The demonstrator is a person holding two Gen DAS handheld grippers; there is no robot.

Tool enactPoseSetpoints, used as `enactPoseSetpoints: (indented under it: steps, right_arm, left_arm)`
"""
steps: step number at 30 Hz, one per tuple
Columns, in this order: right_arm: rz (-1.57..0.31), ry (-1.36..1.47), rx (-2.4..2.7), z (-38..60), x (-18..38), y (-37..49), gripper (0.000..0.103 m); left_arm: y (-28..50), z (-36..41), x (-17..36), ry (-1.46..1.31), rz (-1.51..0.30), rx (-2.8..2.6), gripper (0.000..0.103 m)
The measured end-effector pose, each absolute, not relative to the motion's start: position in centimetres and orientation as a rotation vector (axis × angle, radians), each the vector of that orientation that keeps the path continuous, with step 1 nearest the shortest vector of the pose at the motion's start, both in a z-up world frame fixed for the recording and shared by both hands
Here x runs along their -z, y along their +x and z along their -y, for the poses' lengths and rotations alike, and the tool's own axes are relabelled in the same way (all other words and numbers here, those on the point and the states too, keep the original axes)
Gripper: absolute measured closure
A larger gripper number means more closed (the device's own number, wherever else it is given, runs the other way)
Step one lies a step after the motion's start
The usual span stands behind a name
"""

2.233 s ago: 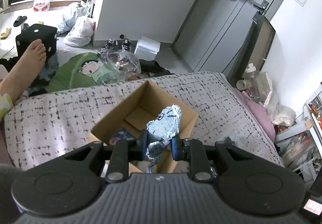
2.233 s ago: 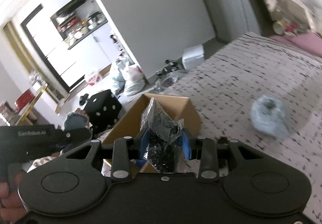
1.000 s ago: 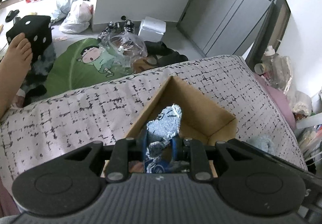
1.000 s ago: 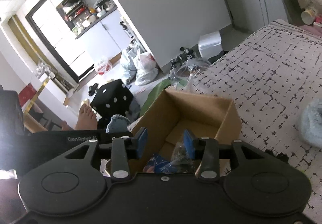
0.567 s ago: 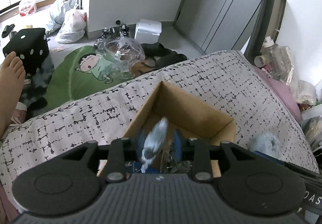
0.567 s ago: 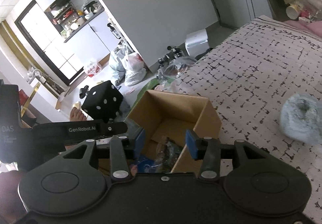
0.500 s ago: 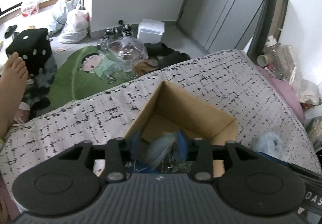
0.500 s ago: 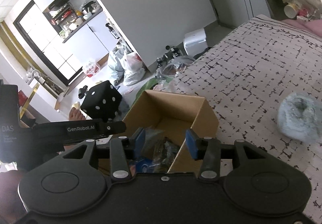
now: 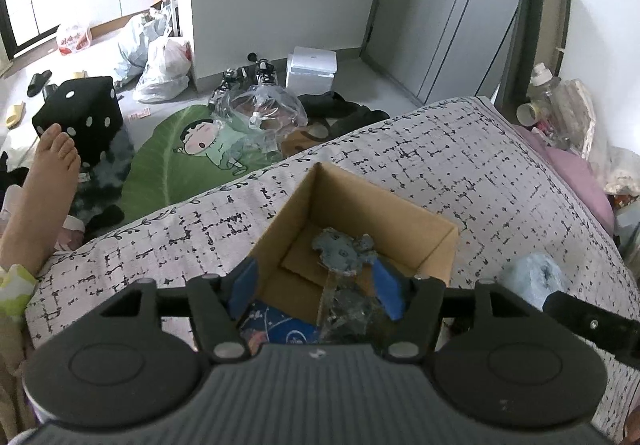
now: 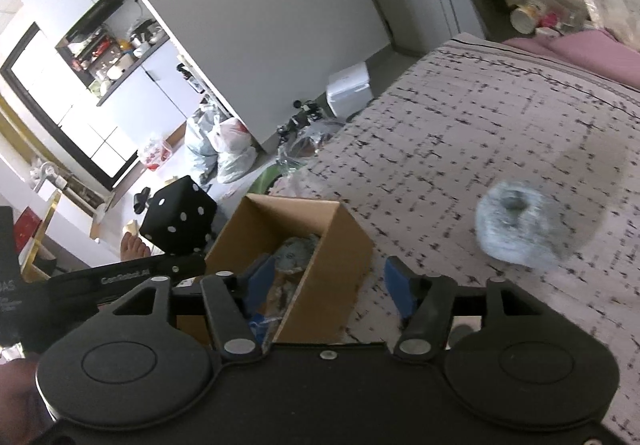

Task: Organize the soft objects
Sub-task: 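Lower both held items into the box and open the grippers, then move left gripper toward the black scrunchie while right gripper approaches the white green-rimmed plush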

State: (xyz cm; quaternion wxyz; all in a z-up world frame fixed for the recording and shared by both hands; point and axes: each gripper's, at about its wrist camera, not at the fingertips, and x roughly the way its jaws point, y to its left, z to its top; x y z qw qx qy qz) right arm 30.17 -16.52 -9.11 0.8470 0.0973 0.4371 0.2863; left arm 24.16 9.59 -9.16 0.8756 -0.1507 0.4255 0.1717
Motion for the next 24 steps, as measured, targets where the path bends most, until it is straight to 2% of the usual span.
enactPoseSetpoints:
  steps: [4,8,10,13,24]
  right_arm:
    - [-0.93,0.221,-0.587,18.0,8.7,30.3,0.024]
    - [-0.916,0.244,-0.577,19.9,8.1,30.7,0.018]
    - [-0.913,0.267,-0.581,21.3,7.7,31.0,0.01]
    - [-0.911,0.298,-0.57,23.0,7.4,31.3,0.007]
    - [-0.941,0.425,-0.532,27.1,8.2,31.9,0.006]
  left_arm:
    - [23.8,-8.0,8.3,-0.283,-0.894,-0.361,0.033]
    - [23.1,-6.7,7.3,-0.262,-0.879,-0.366,0.03]
    - [22.9,-6.1,6.9,-0.261,-0.871,-0.364,0.028]
    - [22.6,-5.0,6.4,-0.26,-0.858,-0.358,0.024]
    - [22.6,-0.7,5.3,-0.217,-0.847,-0.314,0.022]
